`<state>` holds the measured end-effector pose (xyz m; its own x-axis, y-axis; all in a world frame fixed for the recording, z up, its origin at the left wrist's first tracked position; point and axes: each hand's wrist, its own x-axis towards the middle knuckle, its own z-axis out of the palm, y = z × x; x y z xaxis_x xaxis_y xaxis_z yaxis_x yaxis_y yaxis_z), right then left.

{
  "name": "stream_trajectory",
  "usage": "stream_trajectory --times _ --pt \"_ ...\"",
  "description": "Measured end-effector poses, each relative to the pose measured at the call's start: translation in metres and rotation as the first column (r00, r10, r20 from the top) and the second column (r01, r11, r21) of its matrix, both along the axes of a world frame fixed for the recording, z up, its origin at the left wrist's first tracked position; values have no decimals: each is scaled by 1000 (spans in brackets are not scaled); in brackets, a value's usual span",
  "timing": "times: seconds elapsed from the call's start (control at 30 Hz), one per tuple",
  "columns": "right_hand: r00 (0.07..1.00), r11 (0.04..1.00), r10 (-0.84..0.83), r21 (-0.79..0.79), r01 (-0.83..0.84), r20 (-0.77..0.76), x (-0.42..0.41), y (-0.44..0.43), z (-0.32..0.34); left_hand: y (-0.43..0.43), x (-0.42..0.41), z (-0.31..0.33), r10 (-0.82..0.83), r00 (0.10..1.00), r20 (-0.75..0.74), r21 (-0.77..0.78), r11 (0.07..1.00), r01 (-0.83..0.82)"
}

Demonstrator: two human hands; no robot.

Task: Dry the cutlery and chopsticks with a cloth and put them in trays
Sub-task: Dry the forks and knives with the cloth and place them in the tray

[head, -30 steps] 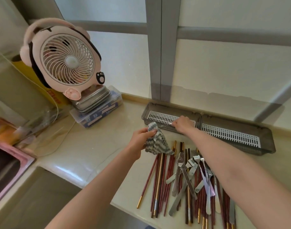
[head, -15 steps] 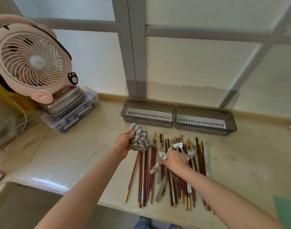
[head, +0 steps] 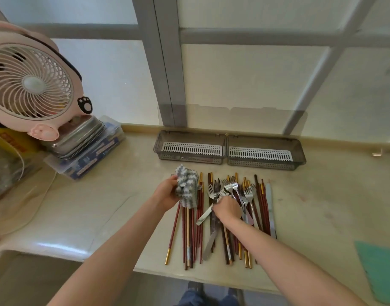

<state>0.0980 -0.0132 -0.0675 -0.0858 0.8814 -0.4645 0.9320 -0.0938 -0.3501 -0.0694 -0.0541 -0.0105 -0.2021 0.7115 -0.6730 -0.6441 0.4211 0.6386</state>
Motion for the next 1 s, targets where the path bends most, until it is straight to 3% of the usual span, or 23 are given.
stream_trajectory --times 0.07,0.1,0.2,0.23,0.3,0.47,0.6,0.73,0.83,0.9,1.0 --pt "986 998 -49 36 55 -158 1 5 2 0 1 4 -19 1000 20 27 999 18" --pt "946 994 -82 38 99 -315 1 8 7 0 0 5 -25 999 28 52 998 23" --pt "601 983 -161 -72 169 -783 -1 10 40 0 -1 9 -26 998 57 148 989 18" --pt "507 987 -152 -103 125 -849 -2 10 53 2 0 11 -23 996 82 186 982 7" --pt "431 993 -110 -114 16 -896 -6 7 72 6 5 15 -23 995 98 224 974 1" --pt "487 990 -116 -138 -8 -866 -19 2 77 18 13 21 -59 989 -133 226 970 88" --pt "503 989 -123 -148 -10 -856 -16 -1 78 24 11 27 88 947 -308 156 987 -41" --pt "511 988 -134 -156 0 -849 -17 2 85 33 3 28 123 900 -419 90 992 -94" --pt "525 994 -90 -113 -13 -846 -14 3 93 40 -10 32 251 831 -497 59 965 -256" --pt "517 996 -82 -86 15 -852 -8 1 93 41 -31 38 314 831 -460 70 945 -318" --pt "422 988 -134 -90 124 -897 -5 3 96 38 -36 50 148 947 -284 155 982 -107"
